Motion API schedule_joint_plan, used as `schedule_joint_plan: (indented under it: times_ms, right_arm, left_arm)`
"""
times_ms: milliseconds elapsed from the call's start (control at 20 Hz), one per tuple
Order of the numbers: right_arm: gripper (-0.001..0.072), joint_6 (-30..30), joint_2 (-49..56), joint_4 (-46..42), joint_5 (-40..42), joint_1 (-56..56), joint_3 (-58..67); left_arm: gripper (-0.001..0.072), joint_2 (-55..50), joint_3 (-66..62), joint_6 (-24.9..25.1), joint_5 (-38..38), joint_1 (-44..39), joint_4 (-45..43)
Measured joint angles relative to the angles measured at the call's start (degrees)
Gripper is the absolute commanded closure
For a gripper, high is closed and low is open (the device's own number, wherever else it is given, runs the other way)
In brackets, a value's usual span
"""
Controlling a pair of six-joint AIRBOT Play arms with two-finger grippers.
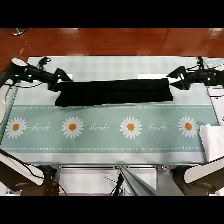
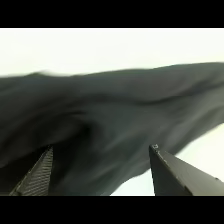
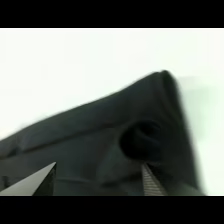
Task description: Fold the shirts.
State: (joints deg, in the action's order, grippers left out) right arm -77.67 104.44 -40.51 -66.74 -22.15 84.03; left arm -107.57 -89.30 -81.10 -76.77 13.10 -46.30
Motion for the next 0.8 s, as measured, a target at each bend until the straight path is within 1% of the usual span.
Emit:
schedule_joint_plan:
  times_ms: [150,200,300,350,450,550,600,700,800]
  right_arm:
    - [0.0092,-1.49,-1.38,-6.21,-4.35,-5.11,1.16]
    - [0.0092,-1.57,-1.64,-7.85,-5.75,-6.91,1.16]
    - [0.0092,-1.53,-1.92,-9.7,-7.69,-9.11,0.02]
    - [0.0092,-1.22,-1.99,-10.34,-8.0,-9.68,-0.74]
    - [0.0092,0.0,-1.25,-9.53,-7.58,-9.84,-1.99]
    - [0.0092,1.95,0.17,-5.99,-7.26,-8.87,-2.62]
    - [0.0092,2.86,1.07,-4.44,-6.8,-8.11,-2.82]
    - [0.0093,3.91,2.69,-1.64,-6.03,-6.25,-3.04]
    - [0.0093,4.57,4.0,0.68,-6.1,-4.09,-3.15]
  left_arm:
    - [0.0007,5.55,-0.35,-0.37,-3.74,5.03,-7.37]
    - [0.0006,8.37,0.52,-0.02,-3.72,6.82,-8.63]
    - [0.0006,14.64,4.7,1.75,-0.7,9.25,-8.7]
    - [0.0007,17.97,7.85,3.32,1.16,9.86,-6.8]
    - [0.0007,24.68,15.93,8.11,7.3,9.75,-0.35]
    - [0.0007,29.99,23.8,13.42,11.23,7.72,7.1]
    - [0.0007,31.69,27.17,15.47,13.09,6.19,9.46]
    - [0.0007,33.73,31.36,18.21,15.63,2.75,13.31]
    - [0.0007,34.62,33.64,19.78,18.16,-0.96,14.99]
